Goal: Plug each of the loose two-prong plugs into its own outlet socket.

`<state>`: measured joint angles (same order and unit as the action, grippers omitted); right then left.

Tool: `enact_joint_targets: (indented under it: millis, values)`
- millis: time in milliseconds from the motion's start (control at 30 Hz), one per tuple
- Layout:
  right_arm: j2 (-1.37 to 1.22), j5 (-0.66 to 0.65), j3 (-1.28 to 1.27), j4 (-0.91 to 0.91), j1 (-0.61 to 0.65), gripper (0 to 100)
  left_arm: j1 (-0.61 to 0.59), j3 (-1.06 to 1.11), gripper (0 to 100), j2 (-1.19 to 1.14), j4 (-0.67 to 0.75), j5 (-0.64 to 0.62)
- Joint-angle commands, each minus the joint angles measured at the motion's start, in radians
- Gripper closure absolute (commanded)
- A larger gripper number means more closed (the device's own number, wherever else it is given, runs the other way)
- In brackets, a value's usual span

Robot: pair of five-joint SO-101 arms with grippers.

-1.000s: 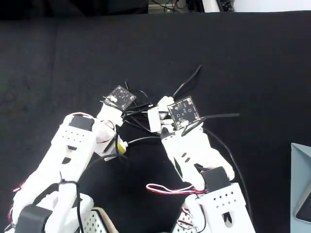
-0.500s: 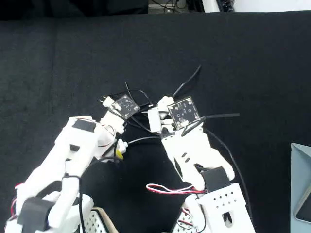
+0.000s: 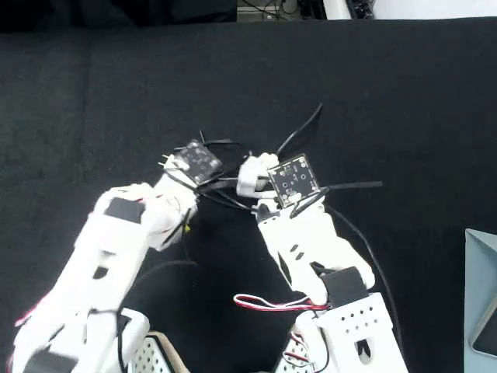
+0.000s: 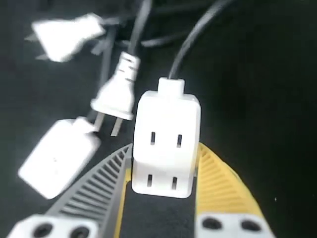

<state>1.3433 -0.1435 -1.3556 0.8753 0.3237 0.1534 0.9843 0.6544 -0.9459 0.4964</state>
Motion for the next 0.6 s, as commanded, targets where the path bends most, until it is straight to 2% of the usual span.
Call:
enact_joint_targets:
  millis: [0, 100, 267, 567]
  values:
    - [0.015, 0.006, 0.007, 0.005, -0.009, 98.7, -0.038, -0.01, 97, 0.166, -0.032, -0.057]
    - [0.015, 0.006, 0.007, 0.005, -0.009, 98.7, -0.054, 0.012, 97, 0.219, -0.025, -0.1]
    - [0.013, 0.006, 0.007, 0.005, -0.009, 98.7, -0.047, 0.047, 97, 0.173, -0.009, -0.138]
    - [0.012, 0.006, 0.007, 0.005, -0.005, 98.7, -0.044, 0.079, 97, -0.1, 0.124, -0.138]
